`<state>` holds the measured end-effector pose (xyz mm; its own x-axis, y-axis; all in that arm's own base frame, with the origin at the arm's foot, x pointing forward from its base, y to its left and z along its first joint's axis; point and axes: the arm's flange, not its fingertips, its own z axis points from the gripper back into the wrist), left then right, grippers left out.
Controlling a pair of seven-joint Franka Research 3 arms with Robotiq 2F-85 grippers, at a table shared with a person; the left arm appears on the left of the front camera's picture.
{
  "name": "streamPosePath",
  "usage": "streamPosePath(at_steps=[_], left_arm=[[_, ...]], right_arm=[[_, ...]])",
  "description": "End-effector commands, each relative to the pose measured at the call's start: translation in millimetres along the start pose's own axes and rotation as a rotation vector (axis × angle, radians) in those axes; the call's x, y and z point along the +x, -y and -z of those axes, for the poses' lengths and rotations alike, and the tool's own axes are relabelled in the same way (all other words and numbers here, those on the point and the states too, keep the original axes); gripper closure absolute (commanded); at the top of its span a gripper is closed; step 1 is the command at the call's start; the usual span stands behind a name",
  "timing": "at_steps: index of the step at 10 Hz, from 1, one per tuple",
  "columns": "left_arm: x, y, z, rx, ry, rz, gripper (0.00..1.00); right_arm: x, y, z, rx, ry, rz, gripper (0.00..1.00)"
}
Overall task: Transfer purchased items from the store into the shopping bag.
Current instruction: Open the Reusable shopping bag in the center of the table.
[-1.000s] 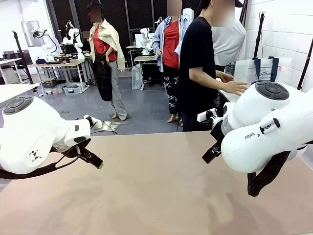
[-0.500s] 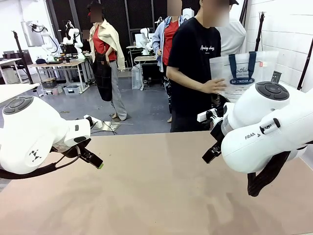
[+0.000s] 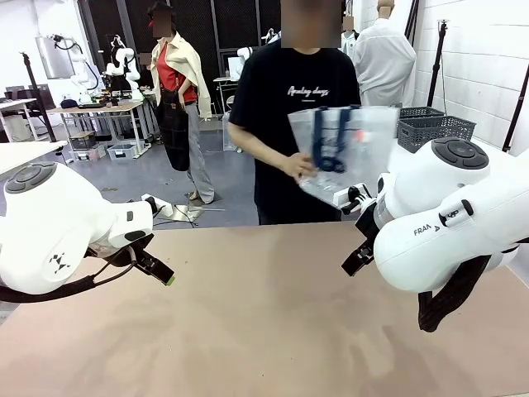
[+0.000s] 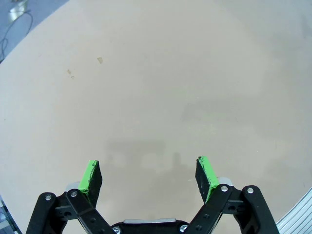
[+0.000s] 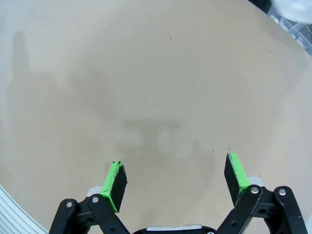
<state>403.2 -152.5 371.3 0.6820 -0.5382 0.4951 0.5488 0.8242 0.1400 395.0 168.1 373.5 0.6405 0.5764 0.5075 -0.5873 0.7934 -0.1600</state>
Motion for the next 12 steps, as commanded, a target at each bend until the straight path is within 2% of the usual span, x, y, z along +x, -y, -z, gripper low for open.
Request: streamPosePath(at_steps=[1,12], left_arm=[[-0.4,-1.3,0.0,0.0,0.0,-0.003,0.0],[-0.4,-1.3,0.0,0.0,0.0,-0.003,0.0]], right_arm=[[0.0,0.1,0.0,0.0,0.0,0.0,0.0],[0.0,0.1,0.0,0.0,0.0,0.0,0.0]])
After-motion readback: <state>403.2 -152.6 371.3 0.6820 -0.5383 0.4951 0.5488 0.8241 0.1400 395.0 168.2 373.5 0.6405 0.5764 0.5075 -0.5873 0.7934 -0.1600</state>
